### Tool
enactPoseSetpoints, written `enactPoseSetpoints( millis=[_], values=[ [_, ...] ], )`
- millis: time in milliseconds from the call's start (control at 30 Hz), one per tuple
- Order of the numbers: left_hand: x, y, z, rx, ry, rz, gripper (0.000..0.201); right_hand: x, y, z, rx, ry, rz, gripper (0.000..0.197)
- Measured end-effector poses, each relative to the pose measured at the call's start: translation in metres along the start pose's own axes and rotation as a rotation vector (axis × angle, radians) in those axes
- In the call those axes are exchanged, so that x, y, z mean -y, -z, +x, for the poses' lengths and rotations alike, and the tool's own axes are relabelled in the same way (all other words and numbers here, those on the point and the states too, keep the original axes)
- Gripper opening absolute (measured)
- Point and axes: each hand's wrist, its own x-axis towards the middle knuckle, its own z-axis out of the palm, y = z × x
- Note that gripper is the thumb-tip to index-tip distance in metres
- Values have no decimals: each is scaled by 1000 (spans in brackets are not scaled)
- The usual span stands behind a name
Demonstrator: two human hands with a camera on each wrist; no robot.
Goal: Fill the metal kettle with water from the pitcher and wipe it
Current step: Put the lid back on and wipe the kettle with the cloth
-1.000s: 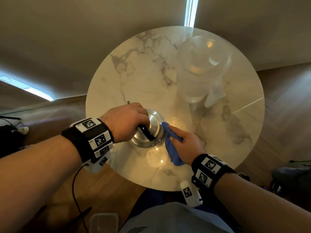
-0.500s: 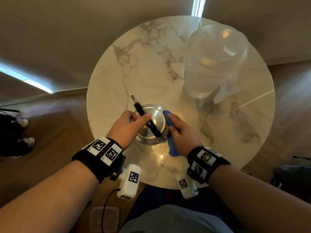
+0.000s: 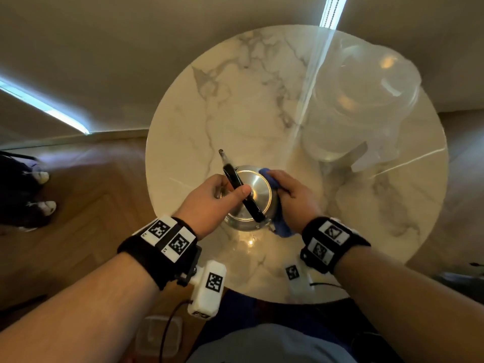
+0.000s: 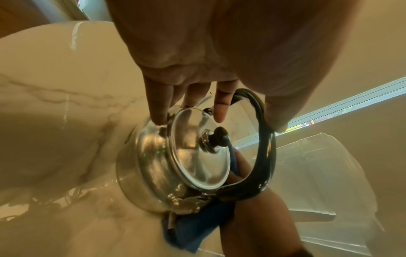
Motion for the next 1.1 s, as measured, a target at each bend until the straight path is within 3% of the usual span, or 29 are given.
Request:
enactPoseSetpoints(
  millis=[133,233,333,600,833,967,1100],
  values=[
    [-4,-2,-3,-5,-24,4,39,29,-3,15,100,25,13,47],
    [-2,-1,-3,14,-25,-12,35,8,8,2,4,22,-87,50],
    [1,2,-2,41,-37,-49,43,-3,18,-4,-41,28,-158,51],
    [1,0,-2,40,-45,-78,40,51,-15,62,232,12,-284,46],
    [-1,0,-5,29,-62,-110,31,35,5,47,91,-36,-242,49],
    [0,-1,-5,22,-62,-92,31,55,-16,75,221,-140,-166,44],
    [0,-1,-5,19,-61,-109,29,52,-9,67,226,-98,-213,43]
  ],
)
